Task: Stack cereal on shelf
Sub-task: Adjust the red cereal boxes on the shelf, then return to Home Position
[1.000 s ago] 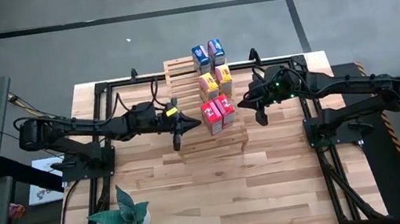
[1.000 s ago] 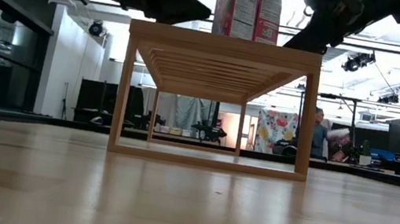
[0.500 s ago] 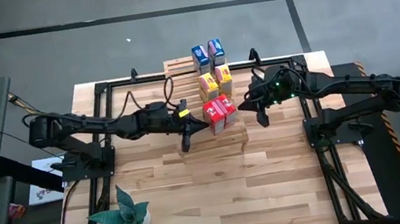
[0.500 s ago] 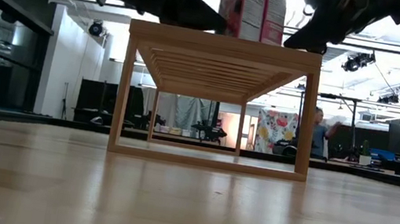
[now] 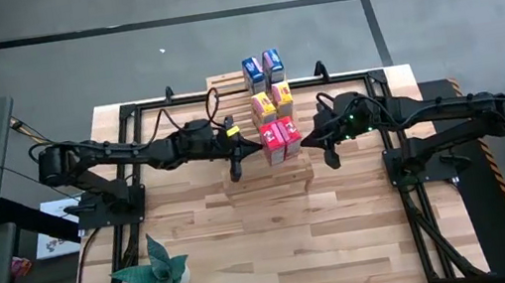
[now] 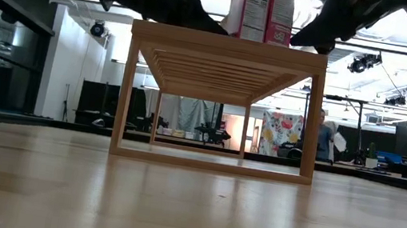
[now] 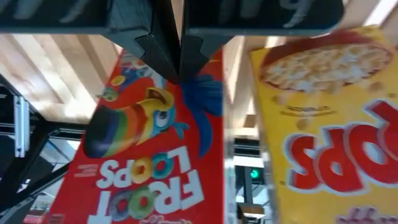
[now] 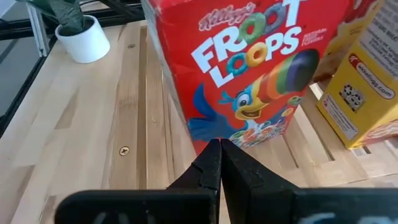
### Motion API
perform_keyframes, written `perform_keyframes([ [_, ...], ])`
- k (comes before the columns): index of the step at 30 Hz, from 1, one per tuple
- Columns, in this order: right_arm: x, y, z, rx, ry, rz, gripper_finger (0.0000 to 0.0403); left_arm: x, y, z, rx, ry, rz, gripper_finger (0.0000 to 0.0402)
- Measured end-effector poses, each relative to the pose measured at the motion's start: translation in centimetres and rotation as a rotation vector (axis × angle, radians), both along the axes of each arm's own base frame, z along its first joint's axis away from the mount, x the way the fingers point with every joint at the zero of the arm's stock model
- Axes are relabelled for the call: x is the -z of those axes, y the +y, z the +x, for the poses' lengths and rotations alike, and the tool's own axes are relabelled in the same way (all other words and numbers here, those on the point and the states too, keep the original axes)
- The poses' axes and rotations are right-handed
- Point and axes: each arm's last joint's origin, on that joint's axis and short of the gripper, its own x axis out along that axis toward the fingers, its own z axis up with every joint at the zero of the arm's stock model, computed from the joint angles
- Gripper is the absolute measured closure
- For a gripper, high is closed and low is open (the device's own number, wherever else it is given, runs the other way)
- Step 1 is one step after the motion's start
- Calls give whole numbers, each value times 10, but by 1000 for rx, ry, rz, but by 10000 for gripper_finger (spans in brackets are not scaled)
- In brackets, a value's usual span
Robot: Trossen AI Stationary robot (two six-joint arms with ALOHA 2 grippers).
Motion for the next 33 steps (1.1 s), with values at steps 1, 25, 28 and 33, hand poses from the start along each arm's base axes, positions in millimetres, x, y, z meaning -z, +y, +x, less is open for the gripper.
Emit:
perform_keyframes([
  [1,0,1,0,-1,0,-3,403,0,2,0,-4,-1,4,401],
  [25,-17,0,-35,49,-17,-62,403,-66,28,-87,-124,-72,238,401],
  [28,-23,3,-43,52,-54,-58,403,-55,29,-113,-102,-152,199,401],
  [33,-27,6,-47,37,-77,-63,403,-1,16,-141,-73,-217,85,401],
])
